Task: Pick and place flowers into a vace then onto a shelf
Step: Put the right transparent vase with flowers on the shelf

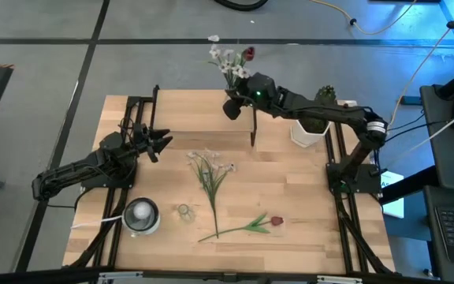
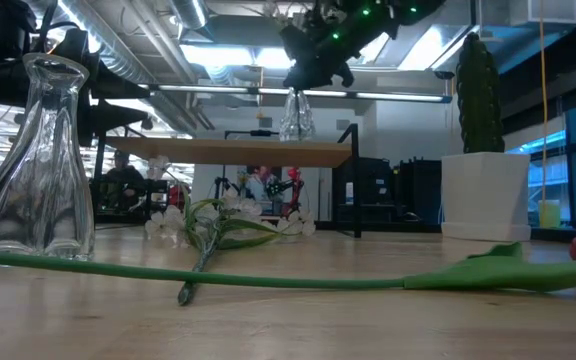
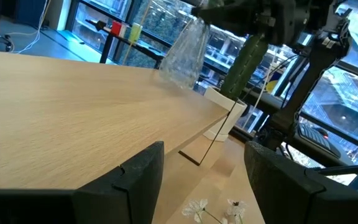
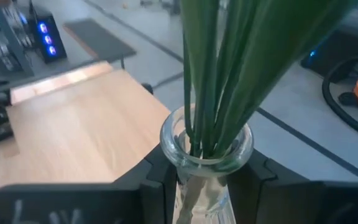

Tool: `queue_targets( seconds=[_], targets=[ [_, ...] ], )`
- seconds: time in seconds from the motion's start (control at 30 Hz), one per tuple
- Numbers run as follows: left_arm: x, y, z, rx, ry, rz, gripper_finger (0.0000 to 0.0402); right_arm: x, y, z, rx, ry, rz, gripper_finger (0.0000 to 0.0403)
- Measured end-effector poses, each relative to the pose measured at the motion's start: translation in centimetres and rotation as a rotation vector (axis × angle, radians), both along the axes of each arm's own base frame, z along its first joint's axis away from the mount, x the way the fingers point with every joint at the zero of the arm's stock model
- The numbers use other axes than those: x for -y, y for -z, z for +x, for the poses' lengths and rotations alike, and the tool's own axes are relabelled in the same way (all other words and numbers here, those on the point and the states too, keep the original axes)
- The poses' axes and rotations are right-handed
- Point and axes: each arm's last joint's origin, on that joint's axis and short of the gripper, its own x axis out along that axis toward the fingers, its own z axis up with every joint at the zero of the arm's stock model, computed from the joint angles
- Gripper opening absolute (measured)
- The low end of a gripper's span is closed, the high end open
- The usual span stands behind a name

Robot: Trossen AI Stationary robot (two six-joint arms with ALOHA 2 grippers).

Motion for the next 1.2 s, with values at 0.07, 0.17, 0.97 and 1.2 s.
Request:
queue_targets(
  seconds=[0.07,0.17,0.97,1.2],
  targets=[
    [0.0,0.0,0.0,-0.004,0.0,-0.002,0.0216,-0.4,0.5,-0.7,0.047,-0.001,-0.005,0.0098],
    [0.0,0.0,0.0,-0.005,-0.001,-0.002,0.0216,-0.8,0.7,-1.7,0.128,-0.005,-0.035,0.0098],
    [0.0,0.1,0.0,-0.006,-0.001,-0.002,0.0216,-0.9,2.4,-2.1,0.048,-0.013,-0.03,0.0098],
    [0.0,0.1,0.0,-0.006,0.0,-0.002,0.0216,-1.0,2.4,-2.1,0.044,-0.012,-0.028,0.0156]
  ],
)
